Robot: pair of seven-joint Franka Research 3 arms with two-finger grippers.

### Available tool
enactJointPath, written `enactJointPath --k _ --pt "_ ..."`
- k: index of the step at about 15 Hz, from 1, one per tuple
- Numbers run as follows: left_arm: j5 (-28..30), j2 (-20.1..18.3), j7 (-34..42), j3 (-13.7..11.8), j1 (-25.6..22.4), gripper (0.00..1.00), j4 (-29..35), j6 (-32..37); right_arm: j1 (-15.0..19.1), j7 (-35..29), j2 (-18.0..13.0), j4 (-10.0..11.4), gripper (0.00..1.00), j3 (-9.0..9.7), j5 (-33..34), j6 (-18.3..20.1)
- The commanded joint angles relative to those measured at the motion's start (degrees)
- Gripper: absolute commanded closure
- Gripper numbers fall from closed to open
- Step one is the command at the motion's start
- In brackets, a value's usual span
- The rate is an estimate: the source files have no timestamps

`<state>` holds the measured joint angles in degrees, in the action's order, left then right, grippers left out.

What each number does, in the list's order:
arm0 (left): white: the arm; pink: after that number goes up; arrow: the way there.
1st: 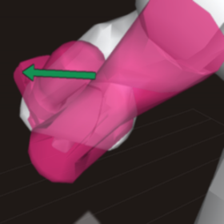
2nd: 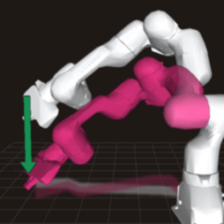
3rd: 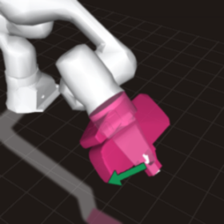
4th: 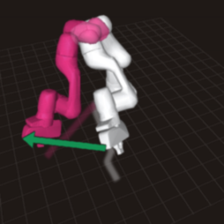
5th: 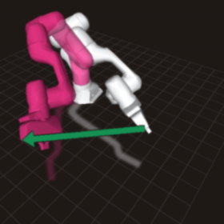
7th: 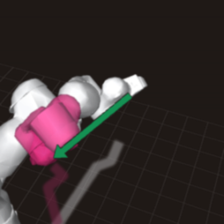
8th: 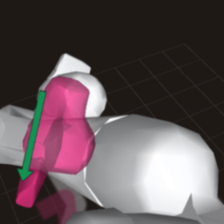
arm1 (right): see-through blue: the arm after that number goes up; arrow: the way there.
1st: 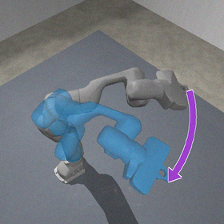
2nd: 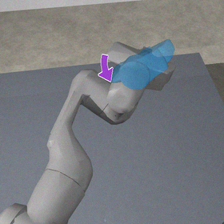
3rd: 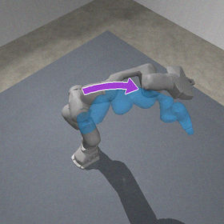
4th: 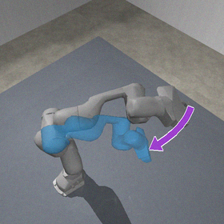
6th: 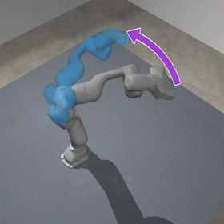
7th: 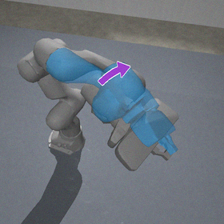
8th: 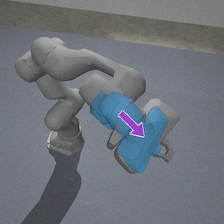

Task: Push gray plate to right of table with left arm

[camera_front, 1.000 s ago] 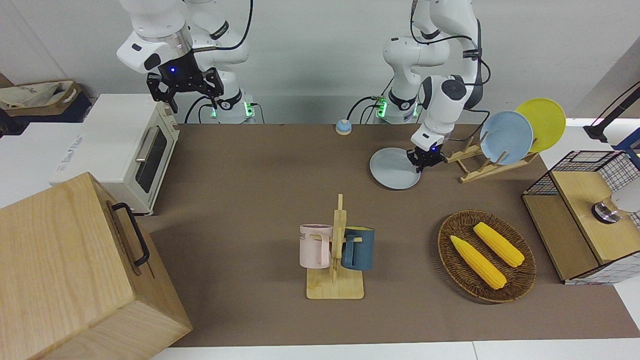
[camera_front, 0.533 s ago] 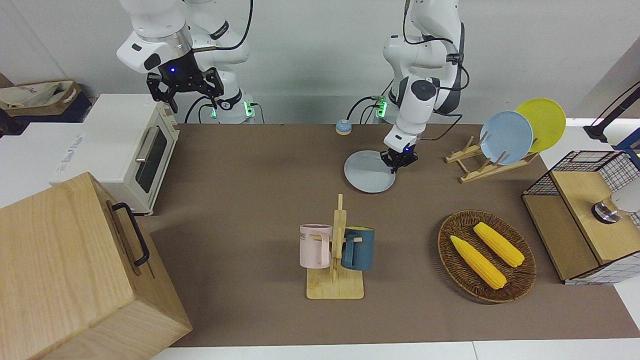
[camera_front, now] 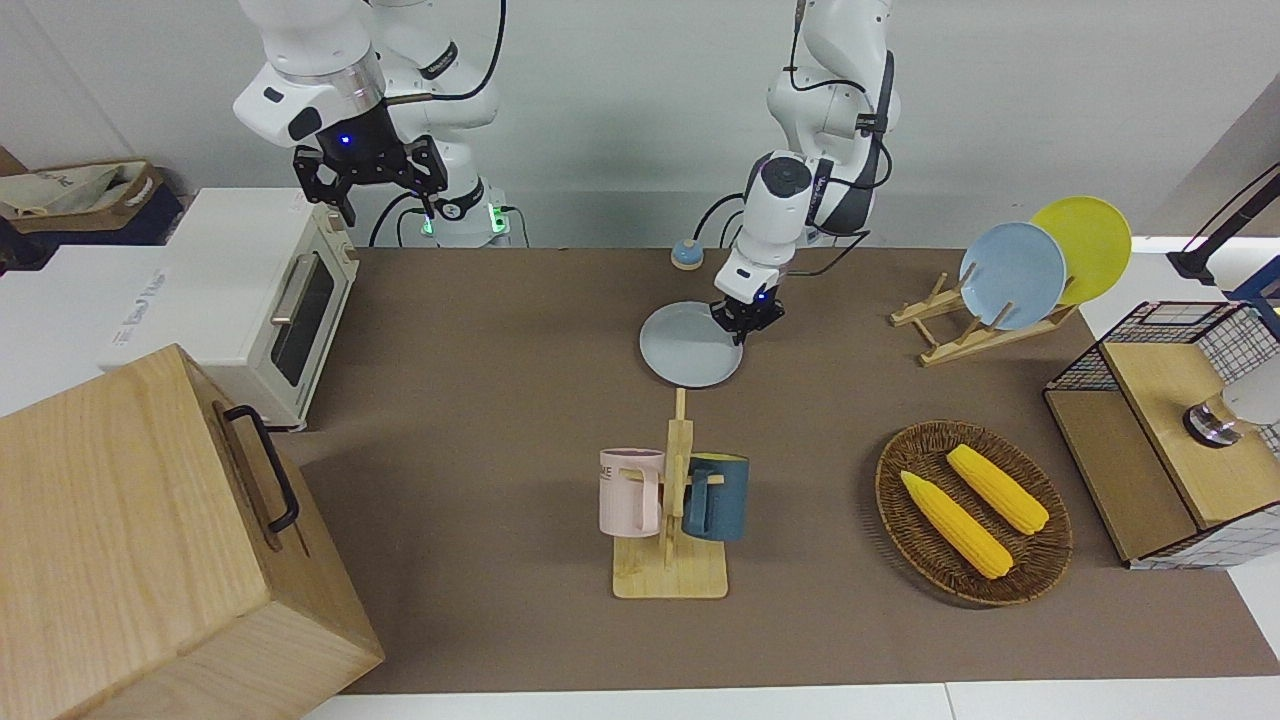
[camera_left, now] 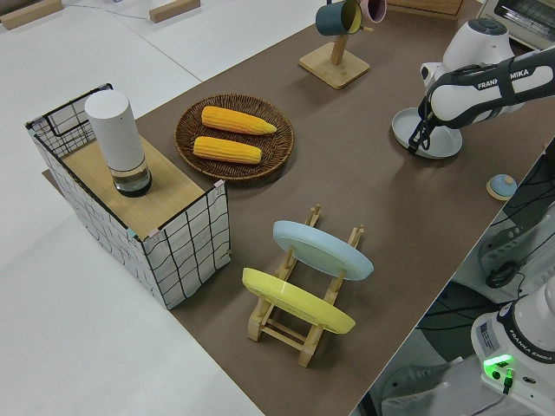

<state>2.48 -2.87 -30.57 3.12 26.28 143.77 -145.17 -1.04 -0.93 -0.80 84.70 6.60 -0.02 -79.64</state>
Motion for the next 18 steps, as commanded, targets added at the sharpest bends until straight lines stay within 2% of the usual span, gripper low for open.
enactJointPath --k 1,10,13,17,18 --pt "0.9 4.6 -5.9 2.4 1.4 1.00 -4.3 -0.3 1.1 -0.7 -0.2 -0.5 0.017 0.96 -0.3 0.9" --pt "0.6 10.5 -17.9 9.4 2.2 1.00 -12.4 -0.2 1.1 -0.7 -0.2 -0.5 0.017 0.96 -0.2 0.9" --pt "0.2 12.2 -21.5 10.1 3.2 1.00 -14.7 -0.1 1.1 -0.7 -0.2 -0.5 0.017 0.96 -0.3 0.9" --pt "0.0 12.8 -22.4 10.1 3.9 1.00 -15.4 -0.2 1.1 -0.7 -0.2 -0.5 0.017 0.96 -0.3 0.9" --pt "0.0 12.9 -22.3 10.1 3.9 0.95 -15.4 -0.2 1.1 -0.7 -0.2 -0.5 0.017 0.96 -0.3 0.9"
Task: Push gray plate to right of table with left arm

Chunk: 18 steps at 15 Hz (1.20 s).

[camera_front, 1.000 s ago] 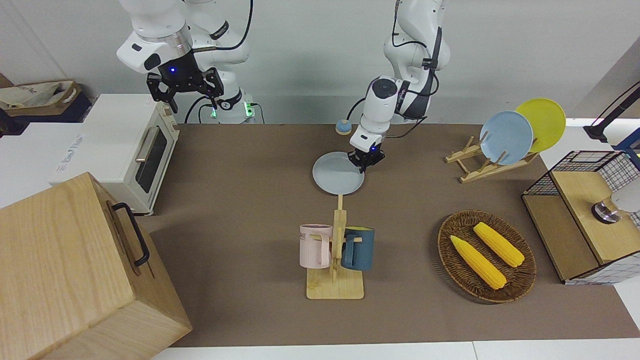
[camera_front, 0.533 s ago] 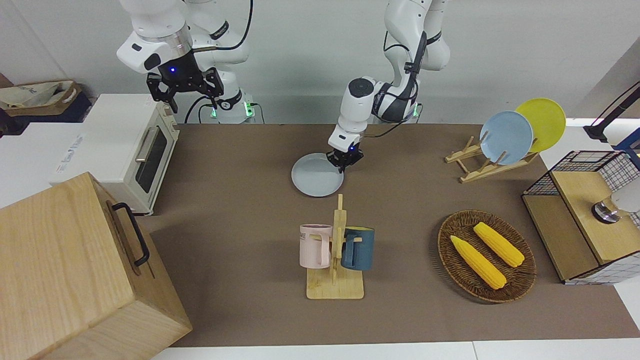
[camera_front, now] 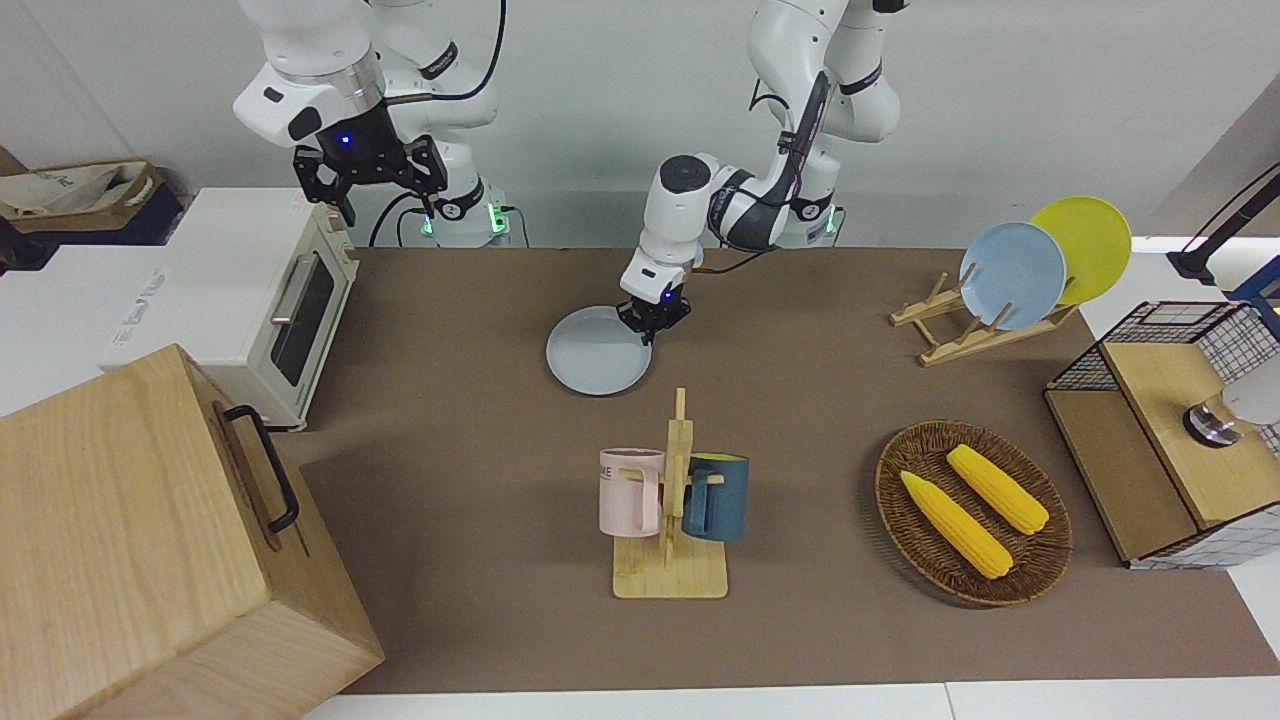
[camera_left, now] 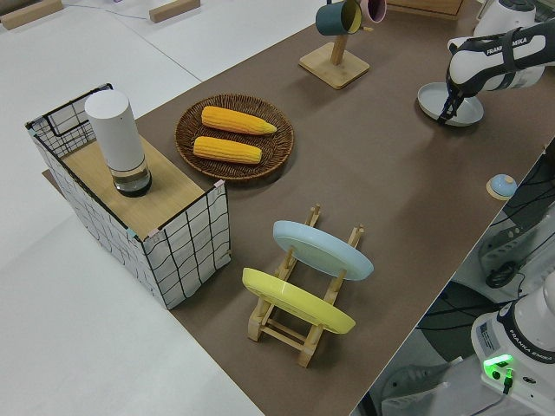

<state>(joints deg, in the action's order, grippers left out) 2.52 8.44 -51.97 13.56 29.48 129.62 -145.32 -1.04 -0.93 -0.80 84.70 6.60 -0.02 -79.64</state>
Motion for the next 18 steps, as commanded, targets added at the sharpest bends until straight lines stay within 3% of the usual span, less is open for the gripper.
enactJointPath --k 1,2,3,4,5,10,14,18 --pt "-0.1 1.6 -0.7 -0.4 0.7 0.84 -1.3 0.0 1.1 -0.7 -0.2 -0.5 0.017 0.96 -0.3 0.9" --pt "-0.1 1.4 -0.2 -0.4 0.5 0.60 -1.3 0.0 1.1 -0.7 -0.2 -0.5 0.017 0.87 -0.2 0.9" --pt "-0.1 1.4 -0.1 -0.4 0.5 0.45 -1.4 0.0 1.1 -0.7 -0.2 -0.5 0.017 0.87 -0.2 0.9" --pt "-0.1 1.4 0.1 -0.5 0.4 0.20 -1.4 0.1 1.1 -0.7 -0.2 -0.5 0.017 0.96 -0.3 0.9" --pt "-0.1 1.3 0.5 -0.5 0.3 0.01 -1.6 0.0 1.1 -0.7 -0.2 -0.5 0.017 0.96 -0.3 0.9" --pt "-0.1 0.3 1.4 -0.9 0.1 0.00 -2.6 2.0 1.1 -0.7 -0.2 -0.5 0.017 0.96 -0.2 0.9" --pt "0.0 -5.4 9.7 -1.8 -2.3 0.00 -3.7 13.1 1.1 -0.7 -0.2 -0.5 0.017 0.96 -0.3 0.9" --pt "0.6 -12.1 22.3 -2.0 -10.5 0.00 -7.2 28.7 1.1 -0.7 -0.2 -0.5 0.017 0.96 -0.3 0.9"
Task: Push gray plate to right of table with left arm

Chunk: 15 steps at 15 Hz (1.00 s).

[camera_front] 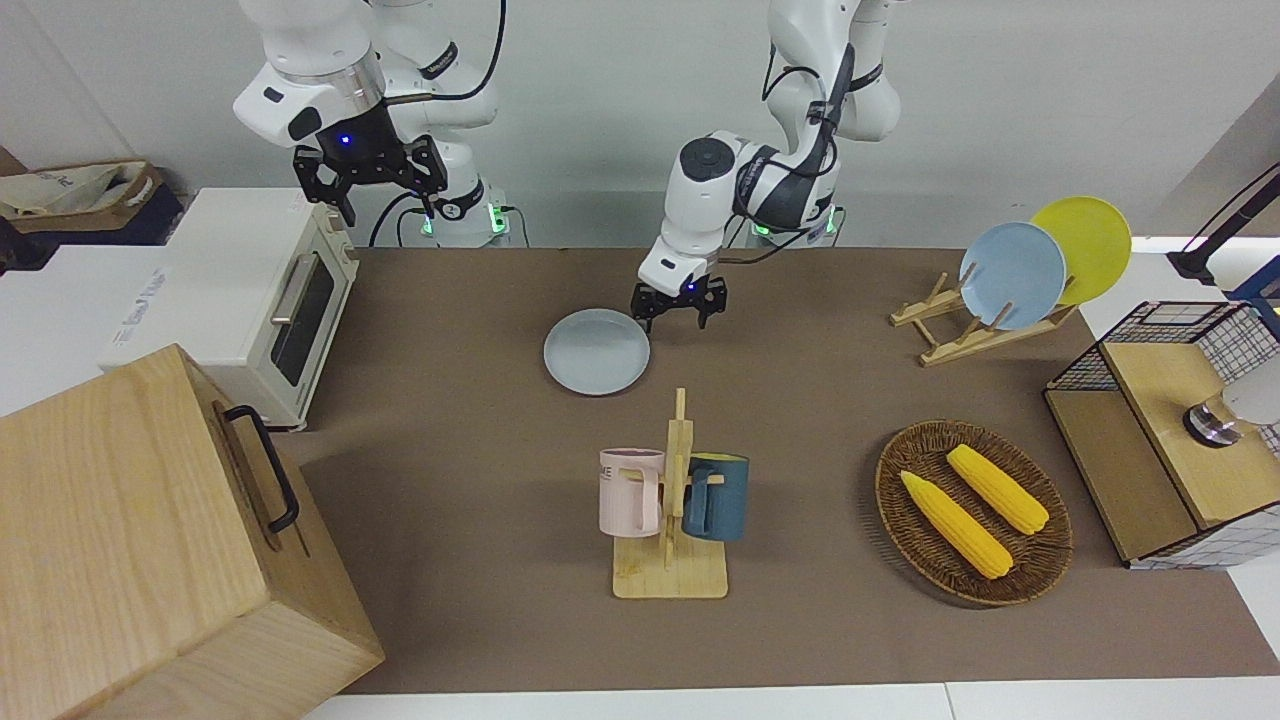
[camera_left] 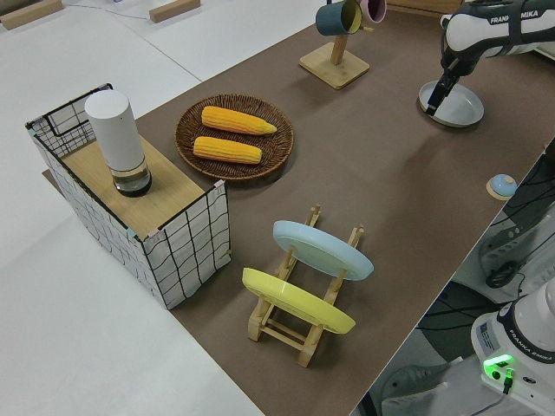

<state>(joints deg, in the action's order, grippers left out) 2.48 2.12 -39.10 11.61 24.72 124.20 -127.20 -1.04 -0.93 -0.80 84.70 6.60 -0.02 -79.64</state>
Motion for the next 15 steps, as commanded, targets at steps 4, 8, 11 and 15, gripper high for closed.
enactJointPath --k 4,8,11,15 --pt "0.8 -7.0 25.6 -2.3 -13.9 0.00 -13.4 27.6 1.1 -0.7 -0.2 -0.5 0.017 0.96 -0.3 0.9" --pt "0.6 -7.0 32.3 -6.9 -18.1 0.00 -20.6 34.6 1.1 -0.7 -0.2 -0.5 0.017 0.87 -0.3 0.9" --pt "-0.1 -7.0 33.2 -10.1 -18.1 0.00 -25.8 38.2 1.1 -0.7 -0.2 -0.5 0.017 0.96 -0.3 0.9" --pt "-2.3 -6.3 37.4 -11.7 -18.3 0.00 -29.8 38.7 1.1 -0.7 -0.2 -0.5 0.017 0.87 -0.3 0.9"
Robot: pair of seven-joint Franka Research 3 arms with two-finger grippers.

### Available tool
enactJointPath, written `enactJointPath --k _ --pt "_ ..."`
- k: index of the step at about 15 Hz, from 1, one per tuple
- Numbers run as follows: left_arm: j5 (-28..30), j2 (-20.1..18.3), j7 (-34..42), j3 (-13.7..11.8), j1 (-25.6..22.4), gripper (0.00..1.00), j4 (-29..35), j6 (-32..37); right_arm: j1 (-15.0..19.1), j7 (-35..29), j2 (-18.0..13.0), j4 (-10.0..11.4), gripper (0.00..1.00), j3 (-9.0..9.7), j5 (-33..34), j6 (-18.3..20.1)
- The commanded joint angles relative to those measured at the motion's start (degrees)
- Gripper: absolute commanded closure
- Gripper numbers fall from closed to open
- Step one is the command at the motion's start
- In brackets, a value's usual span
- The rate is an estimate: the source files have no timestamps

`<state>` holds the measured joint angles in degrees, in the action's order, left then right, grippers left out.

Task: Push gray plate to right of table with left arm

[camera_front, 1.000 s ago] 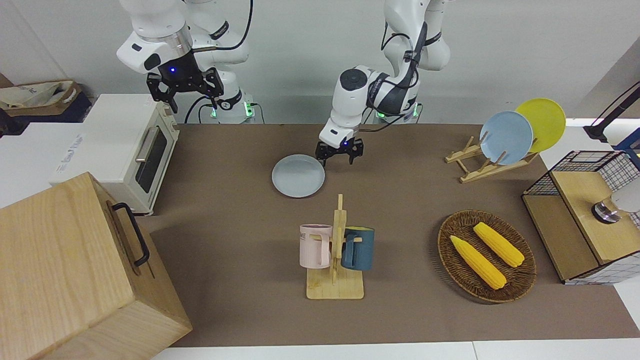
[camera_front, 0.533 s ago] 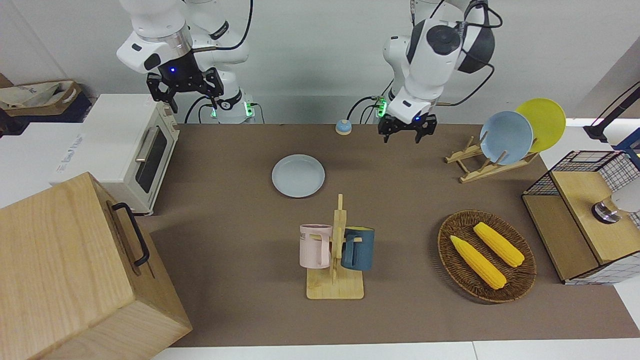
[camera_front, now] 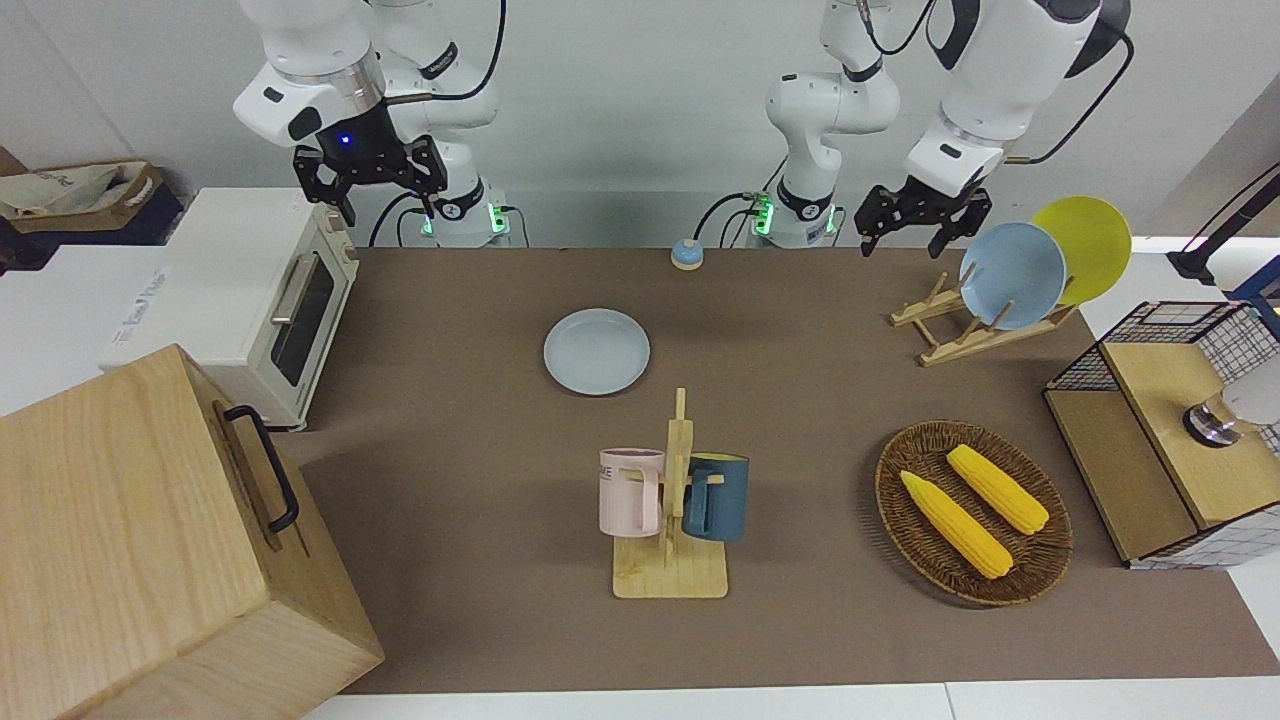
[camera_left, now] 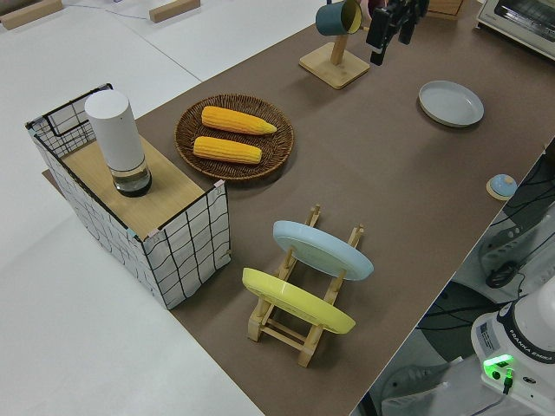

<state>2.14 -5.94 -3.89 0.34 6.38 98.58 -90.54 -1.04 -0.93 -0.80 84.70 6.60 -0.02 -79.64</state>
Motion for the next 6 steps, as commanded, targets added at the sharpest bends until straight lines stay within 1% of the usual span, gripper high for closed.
enactJointPath --k 1,6 --pt "-1.8 2.0 2.1 -0.4 0.0 0.00 -4.4 2.0 1.1 -0.7 -0.2 -0.5 0.017 0.87 -0.3 0.9" --pt "-1.7 2.3 1.7 -1.1 0.0 0.00 -4.4 1.8 1.1 -0.7 -0.2 -0.5 0.017 0.96 -0.2 0.9"
